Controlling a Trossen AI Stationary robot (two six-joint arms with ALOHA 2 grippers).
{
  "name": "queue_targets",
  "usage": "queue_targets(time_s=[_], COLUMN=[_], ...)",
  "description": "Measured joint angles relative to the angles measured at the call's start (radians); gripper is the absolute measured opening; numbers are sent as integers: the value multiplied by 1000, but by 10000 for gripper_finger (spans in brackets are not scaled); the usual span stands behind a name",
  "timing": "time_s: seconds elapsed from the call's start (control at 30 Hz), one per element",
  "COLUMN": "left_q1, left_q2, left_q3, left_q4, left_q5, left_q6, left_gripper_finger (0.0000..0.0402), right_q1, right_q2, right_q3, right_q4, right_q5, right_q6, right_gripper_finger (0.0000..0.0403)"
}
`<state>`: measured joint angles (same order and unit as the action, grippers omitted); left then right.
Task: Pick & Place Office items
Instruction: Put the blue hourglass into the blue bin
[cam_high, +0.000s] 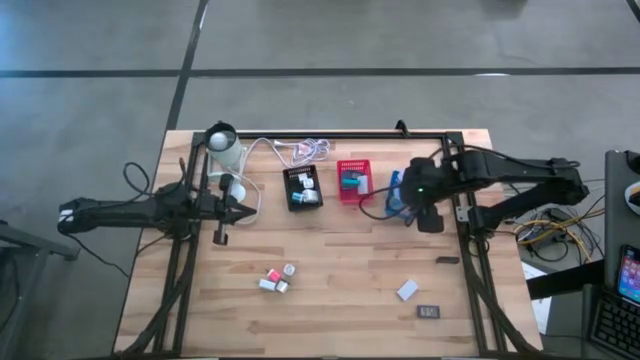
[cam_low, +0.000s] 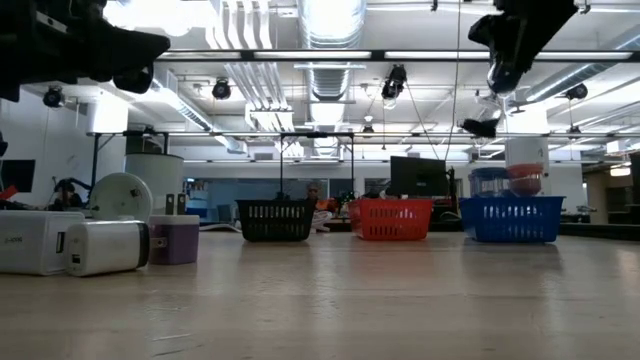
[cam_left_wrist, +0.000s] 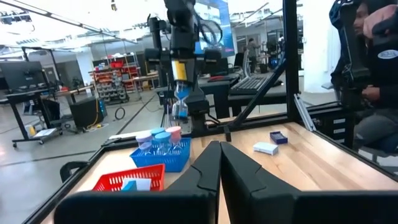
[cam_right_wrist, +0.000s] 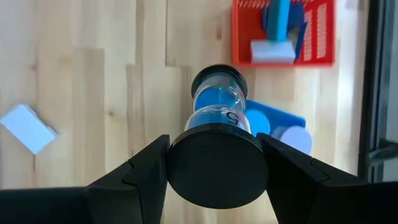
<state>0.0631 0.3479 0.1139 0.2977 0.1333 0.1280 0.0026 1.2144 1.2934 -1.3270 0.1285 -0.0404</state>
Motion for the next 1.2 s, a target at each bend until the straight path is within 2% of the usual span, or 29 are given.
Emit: queue_targets(time_s=[0.53,1.2], left_q1=[0,0], left_q2=[0,0], left_q3=[0,-1], left_q4=[0,1], left_q5=[0,1], left_q6=[-6,-24], left_gripper_finger=[14,14], right_q1=[-59,-87], right_q2=[202,283], right_q3=[-2,-2], right_q4=[-47,-42], right_q5=[1,4], right_q6=[-60,-70], right_gripper_finger=[204,204])
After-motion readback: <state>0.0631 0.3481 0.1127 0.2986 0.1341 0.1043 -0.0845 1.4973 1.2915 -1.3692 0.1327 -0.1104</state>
